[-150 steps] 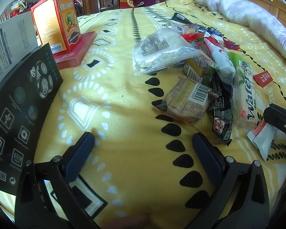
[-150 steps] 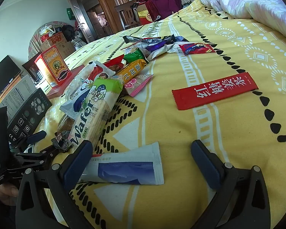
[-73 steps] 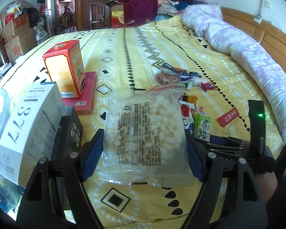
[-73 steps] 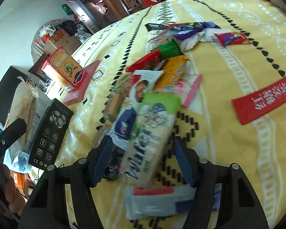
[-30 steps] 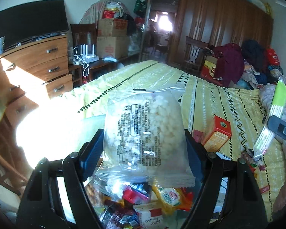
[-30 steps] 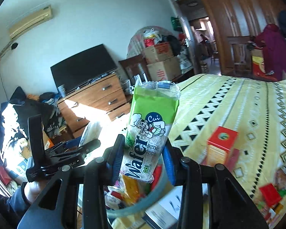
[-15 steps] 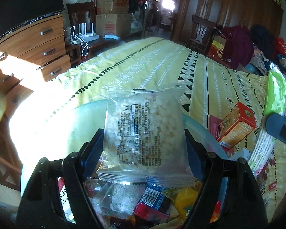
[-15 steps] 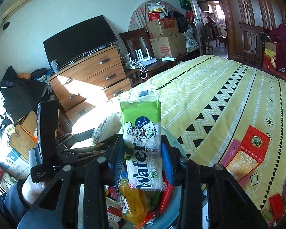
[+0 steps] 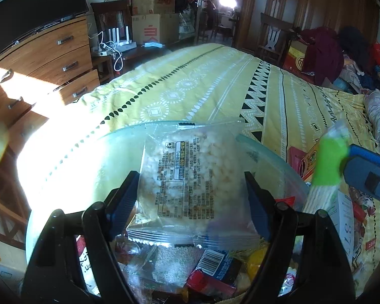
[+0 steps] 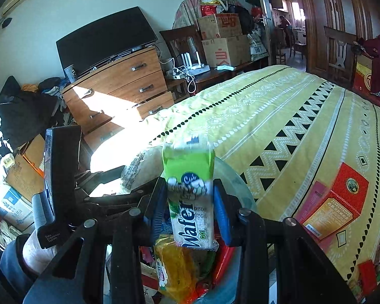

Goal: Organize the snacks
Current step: 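Open both tools to drop the two snacks into the glass bowl, then move both tools back over the snacks on the bed, then grasp the white-and-blue snack bar with the left tool while the right tool grasps the black snack stick, then carry the snack bar and black stick with both tools over the glass bowl, then open both tools to drop the two snacks into the glass bowl, then move both tools back over the snacks on the bed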

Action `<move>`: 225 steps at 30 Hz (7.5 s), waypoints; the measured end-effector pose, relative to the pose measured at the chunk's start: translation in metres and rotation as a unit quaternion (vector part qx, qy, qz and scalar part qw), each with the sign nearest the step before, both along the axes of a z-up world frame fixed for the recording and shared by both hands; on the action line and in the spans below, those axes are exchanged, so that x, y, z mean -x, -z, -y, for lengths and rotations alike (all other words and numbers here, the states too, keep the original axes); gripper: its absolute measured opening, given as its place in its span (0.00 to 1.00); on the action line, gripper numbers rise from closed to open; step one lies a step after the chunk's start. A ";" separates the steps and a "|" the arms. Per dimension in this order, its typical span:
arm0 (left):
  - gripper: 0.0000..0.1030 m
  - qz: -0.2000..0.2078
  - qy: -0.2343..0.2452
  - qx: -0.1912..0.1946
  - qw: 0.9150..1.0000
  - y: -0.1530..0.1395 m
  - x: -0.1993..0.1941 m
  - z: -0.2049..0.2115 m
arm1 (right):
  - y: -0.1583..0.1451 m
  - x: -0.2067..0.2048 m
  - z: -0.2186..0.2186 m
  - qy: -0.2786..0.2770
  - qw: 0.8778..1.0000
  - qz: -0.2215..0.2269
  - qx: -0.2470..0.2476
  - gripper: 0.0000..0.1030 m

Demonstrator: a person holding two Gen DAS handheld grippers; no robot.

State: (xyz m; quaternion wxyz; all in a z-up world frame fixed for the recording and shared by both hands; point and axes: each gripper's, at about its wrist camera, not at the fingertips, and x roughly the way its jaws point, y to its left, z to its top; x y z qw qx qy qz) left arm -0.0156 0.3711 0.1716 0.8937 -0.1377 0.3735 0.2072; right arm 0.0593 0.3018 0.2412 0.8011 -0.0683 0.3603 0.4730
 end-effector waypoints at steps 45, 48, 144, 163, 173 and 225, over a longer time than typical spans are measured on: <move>0.44 -0.037 0.452 0.060 0.889 0.064 -0.024 0.397 | 0.148 0.170 0.458 0.305 0.944 -0.121 -0.025 0.88; 0.44 -0.042 0.453 0.068 0.888 0.079 -0.044 0.416 | 0.155 0.166 0.478 0.320 0.937 -0.135 -0.040 0.88; 0.28 0.078 0.014 -0.013 0.997 -0.042 0.096 0.060 | -0.066 0.068 0.139 0.043 0.988 0.039 -0.145 0.09; 0.28 0.052 -0.012 0.004 0.999 -0.011 0.114 0.016 | -0.023 0.098 0.010 -0.041 0.996 0.003 -0.084 0.09; 0.28 0.036 -0.014 0.017 0.999 -0.001 0.116 0.003 | -0.010 0.096 -0.008 -0.043 0.997 -0.005 -0.067 0.09; 0.80 0.008 0.364 -0.005 0.932 0.001 0.066 0.323 | 0.167 0.181 0.354 0.229 0.964 -0.134 0.027 0.89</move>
